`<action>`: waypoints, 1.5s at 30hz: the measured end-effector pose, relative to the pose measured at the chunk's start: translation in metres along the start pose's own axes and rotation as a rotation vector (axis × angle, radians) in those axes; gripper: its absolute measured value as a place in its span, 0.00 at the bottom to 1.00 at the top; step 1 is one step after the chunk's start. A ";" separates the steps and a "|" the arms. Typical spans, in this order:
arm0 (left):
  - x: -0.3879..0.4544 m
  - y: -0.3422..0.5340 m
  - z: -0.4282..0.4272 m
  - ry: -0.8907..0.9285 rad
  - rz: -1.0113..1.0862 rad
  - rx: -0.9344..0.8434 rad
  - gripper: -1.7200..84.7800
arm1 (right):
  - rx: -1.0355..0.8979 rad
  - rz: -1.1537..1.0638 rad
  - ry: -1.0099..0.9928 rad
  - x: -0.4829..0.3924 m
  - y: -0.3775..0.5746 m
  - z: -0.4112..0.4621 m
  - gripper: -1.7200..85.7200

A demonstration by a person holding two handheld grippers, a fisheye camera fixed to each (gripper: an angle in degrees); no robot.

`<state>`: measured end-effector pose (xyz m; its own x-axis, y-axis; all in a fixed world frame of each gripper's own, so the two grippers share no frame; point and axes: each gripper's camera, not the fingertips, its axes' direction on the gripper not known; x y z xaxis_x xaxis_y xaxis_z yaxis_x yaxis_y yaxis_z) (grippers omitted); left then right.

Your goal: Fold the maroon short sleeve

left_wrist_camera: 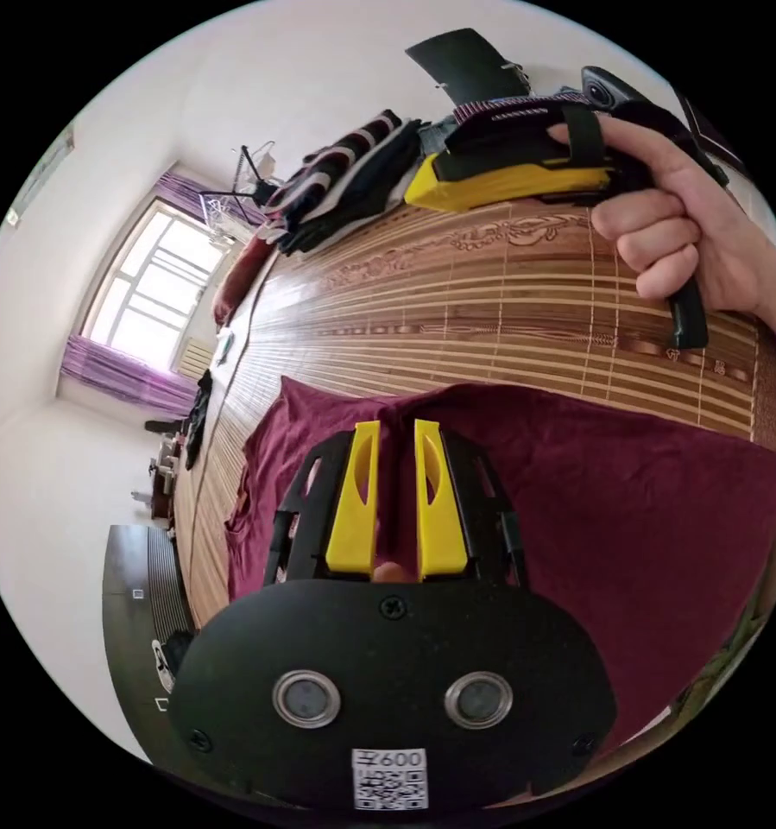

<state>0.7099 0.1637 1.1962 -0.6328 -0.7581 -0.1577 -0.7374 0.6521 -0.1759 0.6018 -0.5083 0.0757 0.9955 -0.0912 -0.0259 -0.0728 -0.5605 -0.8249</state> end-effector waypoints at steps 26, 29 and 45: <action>0.028 -0.025 0.019 0.224 -0.192 0.032 0.05 | -0.055 0.093 0.014 0.020 -0.007 0.015 0.01; 0.016 -0.006 0.007 0.395 -0.206 0.159 0.06 | -0.090 0.100 0.048 0.019 -0.008 0.021 0.01; -0.049 0.014 0.025 0.259 -0.227 0.119 0.03 | -0.100 0.141 0.024 0.030 -0.006 0.030 0.01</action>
<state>0.7362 0.2098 1.1767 -0.5057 -0.8501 0.1467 -0.8433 0.4512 -0.2920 0.6338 -0.4832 0.0626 0.9733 -0.1937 -0.1233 -0.2188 -0.6197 -0.7538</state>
